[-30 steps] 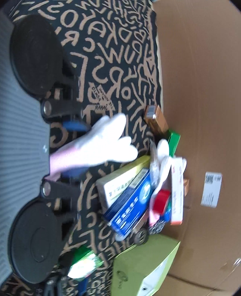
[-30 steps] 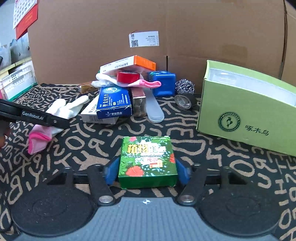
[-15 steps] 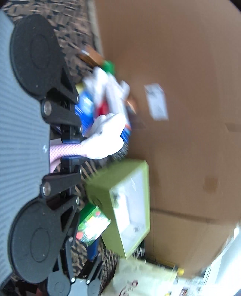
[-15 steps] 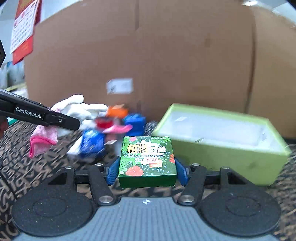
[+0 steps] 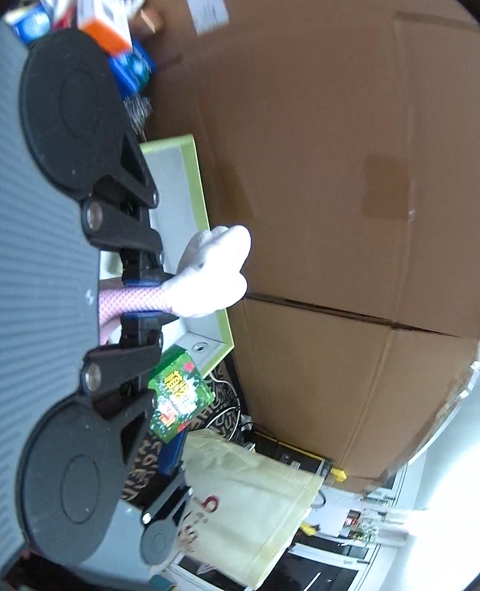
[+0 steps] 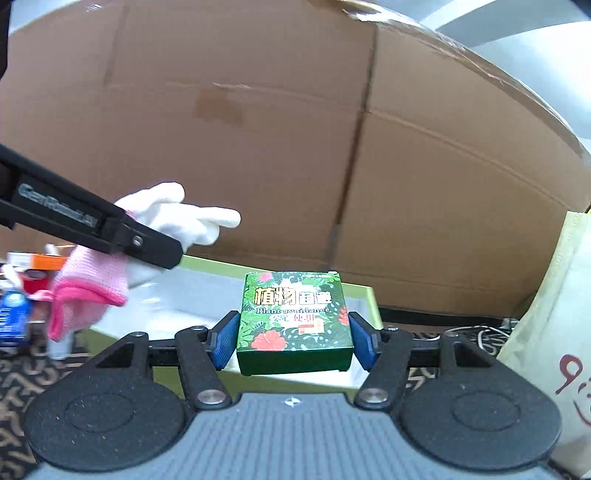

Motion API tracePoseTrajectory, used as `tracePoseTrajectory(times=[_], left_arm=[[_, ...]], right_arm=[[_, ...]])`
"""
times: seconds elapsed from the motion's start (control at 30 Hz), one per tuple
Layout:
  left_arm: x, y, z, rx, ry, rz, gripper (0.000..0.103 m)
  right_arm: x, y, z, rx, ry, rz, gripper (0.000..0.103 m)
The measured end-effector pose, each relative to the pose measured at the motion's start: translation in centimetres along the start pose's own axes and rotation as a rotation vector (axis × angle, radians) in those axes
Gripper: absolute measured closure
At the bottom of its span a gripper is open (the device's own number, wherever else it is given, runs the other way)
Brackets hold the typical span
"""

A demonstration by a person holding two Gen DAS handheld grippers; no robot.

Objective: Organize objects
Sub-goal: 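Lower the glove and green floral box into the shoebox and open both tools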

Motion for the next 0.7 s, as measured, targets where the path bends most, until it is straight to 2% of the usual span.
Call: tracePoseTrajectory(times=[0.13,0.23,0.33,0.5,0.57,0.6,0.63,0.67,0.7], left_arm=[[5.3,0.4,1.6,-0.075,0.047,-0.027,0.092],[8.3,0.7,2.2,-0.097,0.062,-0.021,0.092],[10.6,1.2,2.3,-0.115,0.081,-0.013,0.092],[13.5,2.1,1.9,-0.129,0.113,-0.005,0.091],[14.2,2.3,1.7,-0.126,0.116,0.005,0.088],[14.4,2.3,1.6,-0.122,0.115,0.002,0.078],[14.4,2.4,1.5,-0.118,0.116,-0.004,0.057],[14.0,2.5,1.3,-0.119,0.109,-0.004,0.044],[13.2,2.6,1.1,-0.125,0.082,0.001,0.026]], right_arm=[[3.1,-1.5,0.6,0.001,0.028,-0.013,0.037],[5.3,-2.1,1.0,-0.003,0.058,0.012,0.037],[7.1,-1.8,0.9,-0.023,0.086,0.039,0.037],[9.4,-1.5,0.5,-0.052,0.126,0.036,0.036],[10.1,-1.8,0.2,-0.05,0.141,0.035,0.036],[10.4,-1.8,0.1,-0.044,0.15,0.037,0.036],[10.5,-1.9,-0.2,-0.036,0.16,0.039,0.032],[10.3,-2.1,0.0,-0.035,0.169,0.033,0.031],[9.6,-2.4,0.2,-0.039,0.16,0.02,0.03]])
Point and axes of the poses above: each gripper's, at about its wrist camera, not at the fingertips, and x roughly the way its jaws point, y to its left, z to its top, the point moved 4 cm from there along x, roughly the way its jaws point, and after that the axes turned 11 degrees about y, right-handed, at the moved point
